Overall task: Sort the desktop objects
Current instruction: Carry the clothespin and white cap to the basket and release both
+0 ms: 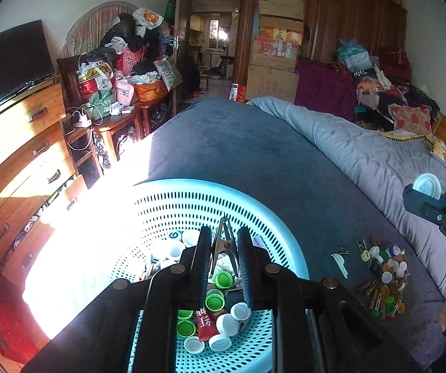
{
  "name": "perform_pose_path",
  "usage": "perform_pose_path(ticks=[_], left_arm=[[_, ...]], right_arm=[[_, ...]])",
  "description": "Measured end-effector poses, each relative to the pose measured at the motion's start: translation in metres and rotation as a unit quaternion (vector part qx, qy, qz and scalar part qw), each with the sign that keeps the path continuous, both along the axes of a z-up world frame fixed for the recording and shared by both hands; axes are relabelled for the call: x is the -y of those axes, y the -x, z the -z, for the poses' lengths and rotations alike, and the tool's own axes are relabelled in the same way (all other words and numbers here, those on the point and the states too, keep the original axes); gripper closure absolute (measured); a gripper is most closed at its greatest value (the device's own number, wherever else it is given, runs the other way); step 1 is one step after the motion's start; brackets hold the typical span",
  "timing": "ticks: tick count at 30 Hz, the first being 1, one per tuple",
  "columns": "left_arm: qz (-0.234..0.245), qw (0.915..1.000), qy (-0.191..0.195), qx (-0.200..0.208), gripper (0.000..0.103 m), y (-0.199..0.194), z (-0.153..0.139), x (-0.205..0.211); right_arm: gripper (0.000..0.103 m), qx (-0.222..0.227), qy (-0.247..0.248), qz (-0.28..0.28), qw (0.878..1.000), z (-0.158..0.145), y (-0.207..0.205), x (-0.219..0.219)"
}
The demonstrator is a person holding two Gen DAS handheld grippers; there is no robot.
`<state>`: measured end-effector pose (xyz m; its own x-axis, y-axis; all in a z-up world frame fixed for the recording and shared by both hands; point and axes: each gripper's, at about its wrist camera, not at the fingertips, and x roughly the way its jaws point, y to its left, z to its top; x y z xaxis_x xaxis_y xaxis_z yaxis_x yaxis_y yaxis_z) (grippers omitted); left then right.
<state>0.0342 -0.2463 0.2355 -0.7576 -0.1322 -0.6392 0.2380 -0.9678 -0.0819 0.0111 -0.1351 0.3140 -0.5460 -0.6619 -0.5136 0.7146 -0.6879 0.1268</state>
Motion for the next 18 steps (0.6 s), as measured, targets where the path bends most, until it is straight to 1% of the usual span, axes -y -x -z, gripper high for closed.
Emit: perform_pose_path(ticks=[3,6,8,10,15,18], left_arm=[[-0.002,0.9999,-0.004,0.016,0.085,0.006,0.003,0.015],[0.007,0.9989,-0.012,0.045,0.085,0.014,0.012,0.023],[0.017,0.9975,-0.025,0.064,0.085,0.019,0.020,0.027],[0.021,0.9966,-0.026,0.076,0.085,0.024,0.027,0.029],[0.021,0.9958,-0.036,0.081,0.085,0.031,0.034,0.033],[0.017,0.9960,-0.035,0.081,0.085,0.034,0.034,0.034]], right_arm=[[0.089,0.009,-0.005,-0.017,1.000,0.000,0.008,0.021],[0.089,0.029,-0.007,-0.033,0.999,0.003,0.018,0.042],[0.089,0.042,-0.010,-0.041,0.998,0.006,0.024,0.053],[0.089,0.057,-0.011,-0.049,0.997,0.010,0.029,0.061],[0.089,0.066,-0.023,-0.059,0.996,0.017,0.033,0.080],[0.089,0.067,-0.027,-0.064,0.995,0.019,0.031,0.087]])
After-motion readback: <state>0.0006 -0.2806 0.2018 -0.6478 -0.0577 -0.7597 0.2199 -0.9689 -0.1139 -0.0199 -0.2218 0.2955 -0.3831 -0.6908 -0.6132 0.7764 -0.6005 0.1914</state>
